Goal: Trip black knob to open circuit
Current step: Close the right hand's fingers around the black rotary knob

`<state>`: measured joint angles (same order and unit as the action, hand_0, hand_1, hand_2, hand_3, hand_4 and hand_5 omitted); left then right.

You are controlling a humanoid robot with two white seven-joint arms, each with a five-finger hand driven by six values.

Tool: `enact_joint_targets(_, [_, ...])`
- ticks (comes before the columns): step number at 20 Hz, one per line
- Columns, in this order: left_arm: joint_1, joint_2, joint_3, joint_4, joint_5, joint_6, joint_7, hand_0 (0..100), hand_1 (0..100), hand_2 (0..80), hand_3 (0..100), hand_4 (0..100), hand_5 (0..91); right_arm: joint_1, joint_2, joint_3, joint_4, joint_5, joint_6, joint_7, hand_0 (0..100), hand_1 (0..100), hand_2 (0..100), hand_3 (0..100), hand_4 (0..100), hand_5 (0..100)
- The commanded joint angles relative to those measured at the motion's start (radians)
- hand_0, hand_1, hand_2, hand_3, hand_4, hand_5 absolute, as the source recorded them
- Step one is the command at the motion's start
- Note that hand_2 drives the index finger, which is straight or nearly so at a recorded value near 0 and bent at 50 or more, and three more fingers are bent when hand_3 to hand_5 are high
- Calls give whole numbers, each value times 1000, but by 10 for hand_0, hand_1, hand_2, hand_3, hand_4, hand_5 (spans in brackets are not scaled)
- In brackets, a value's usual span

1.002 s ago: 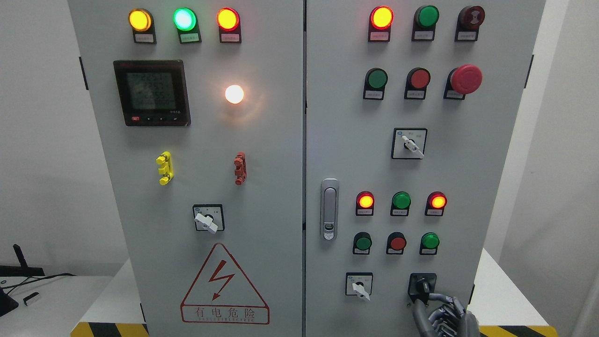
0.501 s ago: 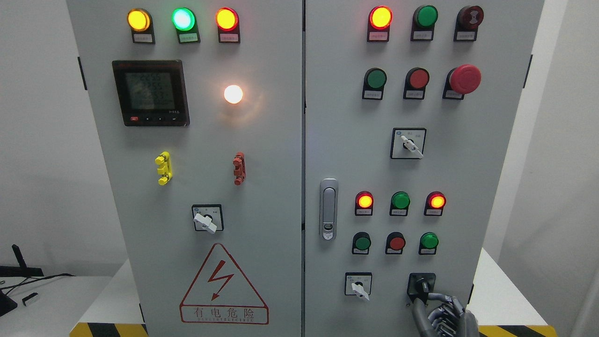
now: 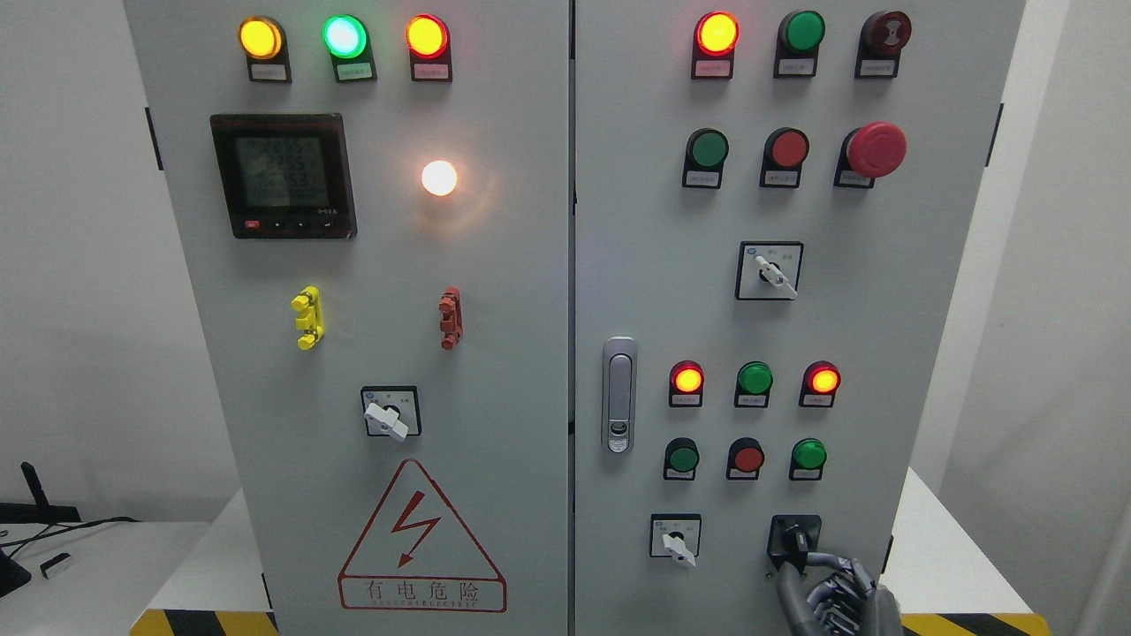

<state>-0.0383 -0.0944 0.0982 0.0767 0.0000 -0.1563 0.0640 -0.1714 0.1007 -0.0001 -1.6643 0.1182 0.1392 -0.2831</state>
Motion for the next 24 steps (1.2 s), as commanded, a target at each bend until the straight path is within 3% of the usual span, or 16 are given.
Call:
enact_joint_targets(1, [0, -1, 0, 0, 5, 0, 0, 120, 389, 0, 0, 0, 0, -2, 5, 3, 1, 0, 0, -1, 388, 738, 487, 862, 913, 1000])
enact_joint_targets(24, [0, -1, 0, 0, 5, 0, 0, 120, 389, 0, 0, 0, 0, -4, 5, 28, 0, -11, 11, 12, 391, 738, 499, 875, 920, 1000])
